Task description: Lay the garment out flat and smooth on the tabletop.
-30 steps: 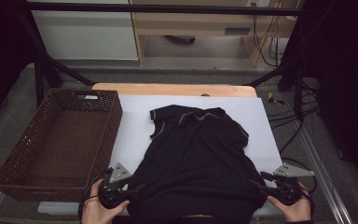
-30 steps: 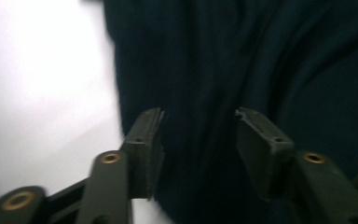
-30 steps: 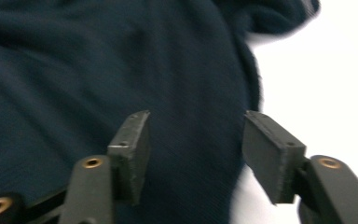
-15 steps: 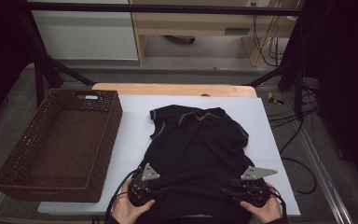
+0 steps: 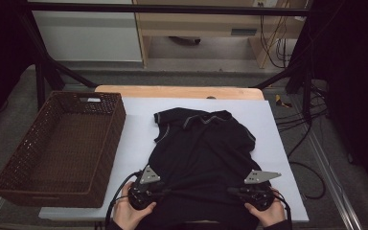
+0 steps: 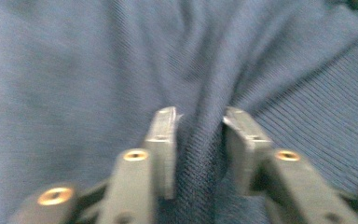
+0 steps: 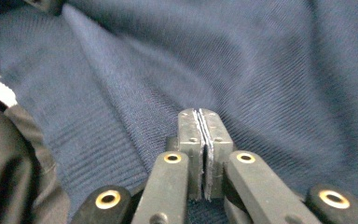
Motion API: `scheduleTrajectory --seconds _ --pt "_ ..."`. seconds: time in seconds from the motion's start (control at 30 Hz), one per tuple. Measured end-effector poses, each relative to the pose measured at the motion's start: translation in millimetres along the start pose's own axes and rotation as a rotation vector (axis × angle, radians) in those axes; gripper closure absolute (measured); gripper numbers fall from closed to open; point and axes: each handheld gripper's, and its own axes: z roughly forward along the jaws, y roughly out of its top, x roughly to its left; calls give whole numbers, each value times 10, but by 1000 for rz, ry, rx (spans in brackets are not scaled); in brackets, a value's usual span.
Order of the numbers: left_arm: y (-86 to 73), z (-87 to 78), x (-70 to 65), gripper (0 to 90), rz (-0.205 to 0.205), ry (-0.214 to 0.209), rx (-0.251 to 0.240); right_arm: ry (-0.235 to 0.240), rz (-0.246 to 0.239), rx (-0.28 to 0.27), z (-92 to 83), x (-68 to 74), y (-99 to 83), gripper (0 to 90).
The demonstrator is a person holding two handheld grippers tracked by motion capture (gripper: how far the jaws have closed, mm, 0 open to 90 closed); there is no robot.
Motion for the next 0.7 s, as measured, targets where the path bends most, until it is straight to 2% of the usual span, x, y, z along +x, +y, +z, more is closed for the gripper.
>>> scheduleTrajectory --seconds 0.1,0.17,0.27,0.3,0.4,0.43,0.5,0.6,0.67,0.7 --pt "34 -93 -85 479 13 3 -34 -15 -28 -30 -86 37 31 746" --pt "46 -121 -173 474 40 -1 -47 -22 -34 -46 -91 66 28 634" --pt "57 -106 -303 503 64 -29 -34 -22 -49 -19 -23 109 1 492" --pt "53 -77 -332 511 71 -35 -21 -23 -57 4 18 129 -10 472" --pt "8 75 -341 527 61 -39 35 -25 -74 32 91 154 -19 480" --pt "-13 117 -321 527 56 -36 50 -31 -81 39 109 152 -21 507" --pt "-39 155 -287 527 46 -33 52 -45 -94 60 134 149 -31 561" --pt "-47 167 -249 509 56 4 56 -62 -103 62 135 120 -39 686" --pt "-76 192 -231 488 45 -17 88 -70 -86 59 117 87 -33 751" --pt "-96 189 -234 480 48 -20 73 -70 -79 51 104 69 -30 776"
